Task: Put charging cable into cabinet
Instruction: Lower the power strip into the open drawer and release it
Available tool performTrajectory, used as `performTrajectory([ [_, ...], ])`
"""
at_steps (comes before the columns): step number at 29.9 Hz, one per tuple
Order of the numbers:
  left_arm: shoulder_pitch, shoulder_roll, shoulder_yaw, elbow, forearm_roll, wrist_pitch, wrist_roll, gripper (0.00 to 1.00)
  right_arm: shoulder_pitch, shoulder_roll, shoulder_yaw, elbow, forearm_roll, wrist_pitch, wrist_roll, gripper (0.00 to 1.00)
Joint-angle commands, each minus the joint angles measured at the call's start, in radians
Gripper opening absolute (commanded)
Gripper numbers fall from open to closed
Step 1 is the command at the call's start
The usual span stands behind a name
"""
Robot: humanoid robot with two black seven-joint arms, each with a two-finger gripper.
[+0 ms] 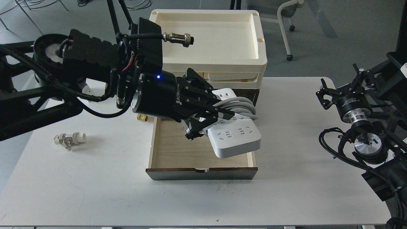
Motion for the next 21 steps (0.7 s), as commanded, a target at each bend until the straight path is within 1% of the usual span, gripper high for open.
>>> performTrajectory([
  [1,0.138,-0.046,0.004,0.065,0.043,0.002,0.032,0.02,-0.001,0.000,0.000,0.000,0.000,0.000,0.000,1.00],
  [4,0.239,-0.058,-0.009,0.107,0.166,0.007,0.020,0.02,0.000,0.000,0.000,0.000,0.001,0.000,0.000,1.00],
  [7,0.293,-0.058,-0.011,0.107,0.197,0.019,-0.011,0.03,-0.003,0.000,-0.002,0.004,0.001,0.001,0.000,1.00],
  [11,0.356,-0.064,-0.012,0.138,0.241,0.027,-0.008,0.03,-0.005,0.000,-0.003,0.002,0.001,0.001,0.000,1.00],
  [16,0.387,-0.135,-0.045,0.286,0.306,0.061,-0.008,0.03,-0.005,0.000,-0.003,0.004,0.001,0.001,0.000,1.00],
  [21,0.390,-0.166,-0.048,0.371,0.309,0.062,-0.003,0.04,-0.005,0.000,-0.003,0.004,0.001,0.001,0.000,1.00],
])
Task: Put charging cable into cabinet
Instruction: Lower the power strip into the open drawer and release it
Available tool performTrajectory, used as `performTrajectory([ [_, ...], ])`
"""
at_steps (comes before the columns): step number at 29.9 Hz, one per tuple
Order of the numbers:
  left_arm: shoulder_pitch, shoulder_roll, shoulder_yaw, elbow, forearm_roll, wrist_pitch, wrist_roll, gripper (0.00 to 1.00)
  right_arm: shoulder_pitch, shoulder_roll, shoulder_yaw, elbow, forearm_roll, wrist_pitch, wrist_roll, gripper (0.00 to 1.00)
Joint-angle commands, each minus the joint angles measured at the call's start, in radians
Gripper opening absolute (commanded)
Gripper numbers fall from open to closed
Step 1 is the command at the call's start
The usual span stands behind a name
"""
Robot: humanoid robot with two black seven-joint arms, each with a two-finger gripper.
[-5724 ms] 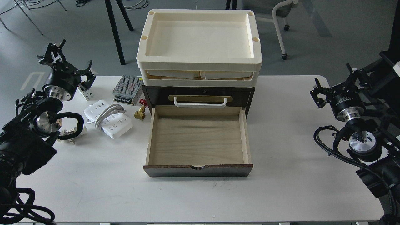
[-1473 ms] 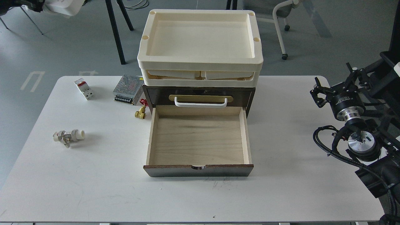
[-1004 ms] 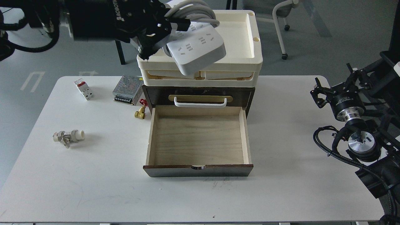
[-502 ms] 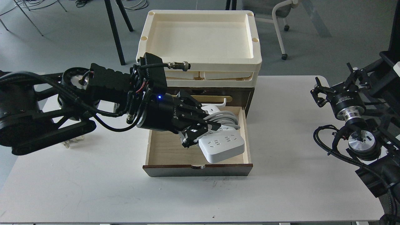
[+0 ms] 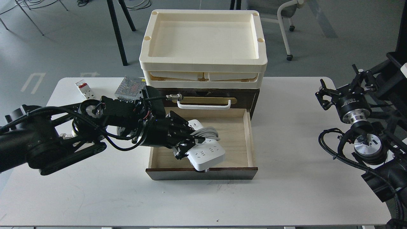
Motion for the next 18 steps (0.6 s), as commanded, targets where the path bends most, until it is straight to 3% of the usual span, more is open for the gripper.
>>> performTrajectory([
  [1,0.001,-0.030,-0.002,0.063,0.002,0.003,0.005,0.04,0.000,0.000,0.000,0.000,-0.001,0.000,0.000,1.00],
  [12,0.003,-0.106,-0.002,0.225,0.000,0.034,0.065,0.11,0.000,0.000,0.000,-0.001,-0.001,0.000,0.000,1.00],
  [14,0.012,-0.107,0.000,0.228,-0.001,0.034,0.074,0.24,0.000,0.000,0.000,-0.001,-0.001,0.000,0.000,1.00],
  [16,0.036,-0.107,-0.002,0.227,-0.003,0.035,0.076,0.43,0.000,0.000,0.000,-0.001,-0.001,0.000,0.000,1.00],
  [18,0.050,-0.109,-0.002,0.221,-0.001,0.035,0.088,0.48,0.000,0.000,0.000,-0.001,0.001,0.000,0.000,1.00],
])
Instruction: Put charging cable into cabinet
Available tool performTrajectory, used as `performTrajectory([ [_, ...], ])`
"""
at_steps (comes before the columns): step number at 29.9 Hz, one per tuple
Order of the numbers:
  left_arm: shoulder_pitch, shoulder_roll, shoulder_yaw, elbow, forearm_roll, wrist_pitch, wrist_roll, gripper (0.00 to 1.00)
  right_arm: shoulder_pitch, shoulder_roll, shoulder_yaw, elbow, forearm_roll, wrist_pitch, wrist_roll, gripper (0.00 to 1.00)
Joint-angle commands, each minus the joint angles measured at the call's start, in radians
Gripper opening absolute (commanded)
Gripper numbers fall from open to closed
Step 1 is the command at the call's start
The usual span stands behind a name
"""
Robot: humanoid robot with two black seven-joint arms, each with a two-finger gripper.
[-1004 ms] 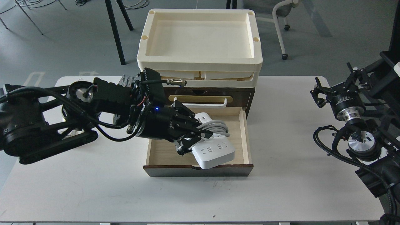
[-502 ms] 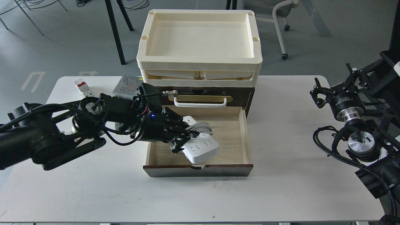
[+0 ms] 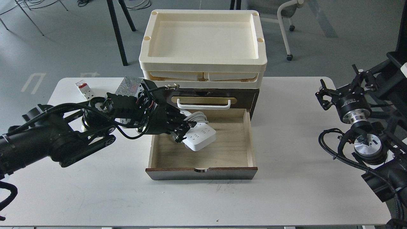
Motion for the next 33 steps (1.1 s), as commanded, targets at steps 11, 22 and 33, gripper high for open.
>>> performTrajectory([
  [11,0.044,0.002,-0.111,-0.181,-0.064,0.101,0.025,0.91,0.000,0.000,0.000,0.000,0.000,0.000,0.000,1.00],
  [22,0.066,-0.004,-0.498,-0.311,-0.933,0.070,-0.019,0.99,0.002,0.000,-0.001,-0.003,0.000,0.000,-0.002,1.00],
  [33,0.087,0.001,-0.895,-0.058,-1.752,0.069,0.188,0.99,0.009,0.000,0.000,-0.002,0.001,-0.020,-0.015,1.00],
])
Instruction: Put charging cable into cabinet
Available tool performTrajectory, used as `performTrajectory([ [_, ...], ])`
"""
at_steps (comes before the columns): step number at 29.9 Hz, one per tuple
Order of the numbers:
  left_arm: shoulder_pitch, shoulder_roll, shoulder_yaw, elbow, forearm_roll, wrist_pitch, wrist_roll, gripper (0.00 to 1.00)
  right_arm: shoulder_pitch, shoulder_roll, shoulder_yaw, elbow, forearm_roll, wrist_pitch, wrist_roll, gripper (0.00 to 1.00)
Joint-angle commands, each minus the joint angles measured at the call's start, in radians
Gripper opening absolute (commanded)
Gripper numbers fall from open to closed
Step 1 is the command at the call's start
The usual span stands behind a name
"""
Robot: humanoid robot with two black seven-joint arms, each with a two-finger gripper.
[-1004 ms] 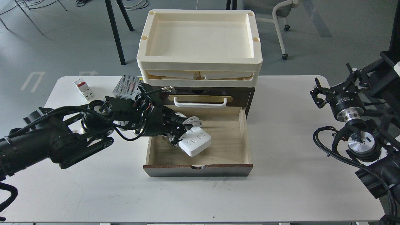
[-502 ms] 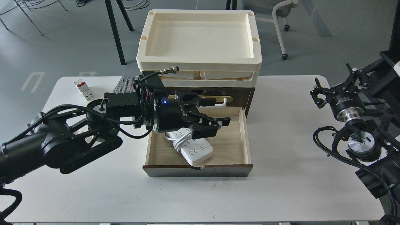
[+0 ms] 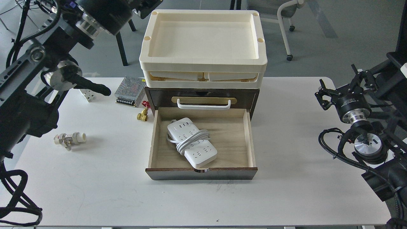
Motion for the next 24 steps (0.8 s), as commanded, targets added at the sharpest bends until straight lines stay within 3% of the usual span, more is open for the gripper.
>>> performTrajectory([
  [1,0.013,0.003,-0.093,0.141,-0.180,0.000,0.022,0.99,0.004,0.000,-0.003,0.003,0.000,-0.035,-0.001,1.00],
  [8,0.080,0.026,-0.107,0.459,-0.410,-0.131,0.018,0.99,0.005,0.000,0.014,0.005,0.009,-0.047,0.004,1.00],
  [13,0.149,0.019,-0.107,0.617,-0.606,-0.210,0.012,0.99,-0.001,0.000,0.052,0.005,0.011,-0.047,0.004,1.00],
  [17,0.208,0.012,-0.107,0.692,-0.649,-0.251,0.008,0.99,-0.001,0.002,0.052,0.005,0.011,-0.052,0.002,1.00],
  [24,0.268,-0.019,-0.104,0.703,-0.649,-0.251,0.005,1.00,0.002,0.002,0.037,0.005,0.008,-0.055,0.000,1.00],
])
